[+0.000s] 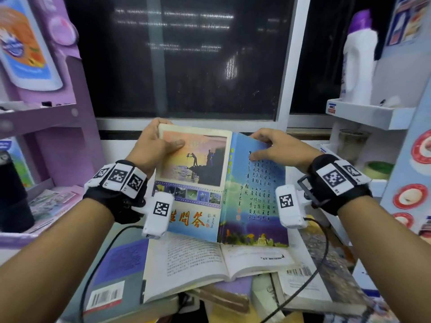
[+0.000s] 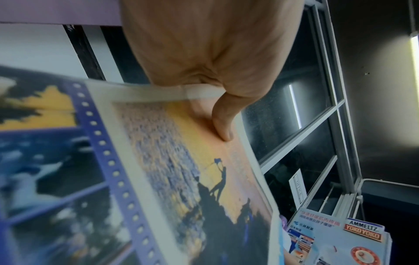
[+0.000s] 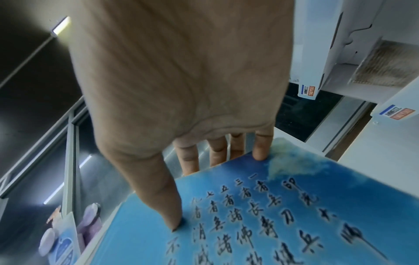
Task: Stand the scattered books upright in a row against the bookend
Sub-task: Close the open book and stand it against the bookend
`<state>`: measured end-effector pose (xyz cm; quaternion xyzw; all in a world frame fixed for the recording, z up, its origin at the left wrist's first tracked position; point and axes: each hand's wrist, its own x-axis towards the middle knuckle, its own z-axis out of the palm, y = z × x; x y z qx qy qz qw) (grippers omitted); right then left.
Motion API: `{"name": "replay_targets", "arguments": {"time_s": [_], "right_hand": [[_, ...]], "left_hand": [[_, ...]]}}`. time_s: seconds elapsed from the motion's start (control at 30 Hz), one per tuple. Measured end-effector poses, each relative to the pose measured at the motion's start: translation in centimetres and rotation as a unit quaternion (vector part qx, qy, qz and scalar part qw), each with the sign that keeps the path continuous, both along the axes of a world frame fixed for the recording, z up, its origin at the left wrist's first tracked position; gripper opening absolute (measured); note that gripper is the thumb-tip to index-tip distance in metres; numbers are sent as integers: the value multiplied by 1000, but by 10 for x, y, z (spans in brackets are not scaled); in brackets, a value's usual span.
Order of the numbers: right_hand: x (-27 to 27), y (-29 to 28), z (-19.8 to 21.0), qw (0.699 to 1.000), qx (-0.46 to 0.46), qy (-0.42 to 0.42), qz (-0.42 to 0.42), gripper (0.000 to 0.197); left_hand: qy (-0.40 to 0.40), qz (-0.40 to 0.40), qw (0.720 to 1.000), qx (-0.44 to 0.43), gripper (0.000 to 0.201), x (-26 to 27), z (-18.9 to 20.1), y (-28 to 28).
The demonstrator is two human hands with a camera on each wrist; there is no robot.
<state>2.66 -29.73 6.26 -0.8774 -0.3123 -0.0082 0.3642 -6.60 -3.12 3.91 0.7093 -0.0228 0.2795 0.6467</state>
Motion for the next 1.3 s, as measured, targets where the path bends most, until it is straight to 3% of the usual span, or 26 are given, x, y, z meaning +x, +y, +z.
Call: {"name": "replay_targets", "arguments": {"time_s": [0.23,0.53,0.7,0.83,1.1,1.3], "right_hand": [[-21,4,7,995,79,-8,63,45],[-34,14,0,991,68,6,112,91],[-40,19,-5,989,111,-7,102,69],[-43,17,-9,989,117,-5,90,59],[-57,26,-13,986,135,-65,77,60],[-62,30,-8,976,178,-73,99,56]], "left_hand": [[-97,-7,995,2,35,-9,5,-10],[-105,-20,993,-43,33,-2,-6,-36],[-78,-58,994,-54,33,9,-12,-48],[-58,-68,996,-14,32,14,-9,-47],[-10,-76,997,33,40,28,-10,-45],[-1,-102,995,-21,59,26,-6,-41]]}}
